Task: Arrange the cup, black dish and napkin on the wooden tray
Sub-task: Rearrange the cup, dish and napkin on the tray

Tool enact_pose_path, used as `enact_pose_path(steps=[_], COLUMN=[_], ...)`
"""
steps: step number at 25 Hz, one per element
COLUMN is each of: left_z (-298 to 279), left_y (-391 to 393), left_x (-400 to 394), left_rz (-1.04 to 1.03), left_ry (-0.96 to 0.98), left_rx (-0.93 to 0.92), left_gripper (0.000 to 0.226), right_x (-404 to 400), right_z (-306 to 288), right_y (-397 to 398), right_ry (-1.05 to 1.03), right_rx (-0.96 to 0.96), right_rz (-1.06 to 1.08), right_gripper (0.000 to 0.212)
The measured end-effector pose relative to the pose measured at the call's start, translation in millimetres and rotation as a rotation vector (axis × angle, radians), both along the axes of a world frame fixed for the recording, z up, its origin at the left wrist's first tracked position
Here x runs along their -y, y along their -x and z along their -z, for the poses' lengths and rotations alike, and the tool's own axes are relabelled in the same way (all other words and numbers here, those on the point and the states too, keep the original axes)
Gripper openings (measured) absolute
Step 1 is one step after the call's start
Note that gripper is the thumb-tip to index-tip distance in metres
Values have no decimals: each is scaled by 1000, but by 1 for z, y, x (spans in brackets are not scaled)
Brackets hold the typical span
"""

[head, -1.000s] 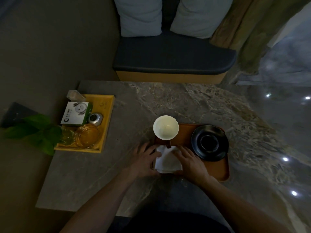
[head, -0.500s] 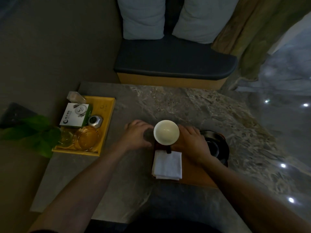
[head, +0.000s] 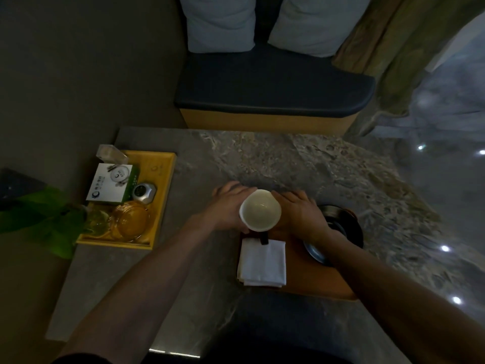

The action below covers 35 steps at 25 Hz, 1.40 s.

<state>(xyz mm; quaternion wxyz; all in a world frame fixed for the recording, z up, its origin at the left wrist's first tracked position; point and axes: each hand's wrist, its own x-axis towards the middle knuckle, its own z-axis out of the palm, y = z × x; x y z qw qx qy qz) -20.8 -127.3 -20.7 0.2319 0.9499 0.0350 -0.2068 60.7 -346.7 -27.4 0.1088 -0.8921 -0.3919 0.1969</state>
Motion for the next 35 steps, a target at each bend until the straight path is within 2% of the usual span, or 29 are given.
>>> enact_pose_path(steps=[4,8,12,14,17,20,24,26,29,35], left_z=[11,20,24,22,11,-5,-14,-13,-10,4], left_y=[14,28,39,41,37,17,-4,-2,9,31], left_x=[3,17,37,38,23,5,2,3,9,31], left_rz=[-113,-277,-432,-429,-301,-90,50,32,-53,-235], left_ry=[35,42,39,61,58,22,-26,-30,1,49], left_rx=[63,47,94,95,47,-2,-65,-59,-11,95], left_gripper=[116,117,115,120,130,126,112,112,112,108], right_x=[-7,-18,-14,-2,21,29,19,18,25,33], right_z=[-6,-10,-11,-16,-20,-13,-5,-1,0,-5], right_y=[-8,-23,-19,-5,30,54,61,61,55,35], right_ry=[32,127,116,0,-211,-181,-131,-130,-140,-70], right_rx=[-21,-80,-124,-124,-41,77,77,92,113,109], right_rz=[-63,-151,-80,76,260,208,216,229,217,229], right_gripper=[107,116,96,81,68,42,20,19,32,24])
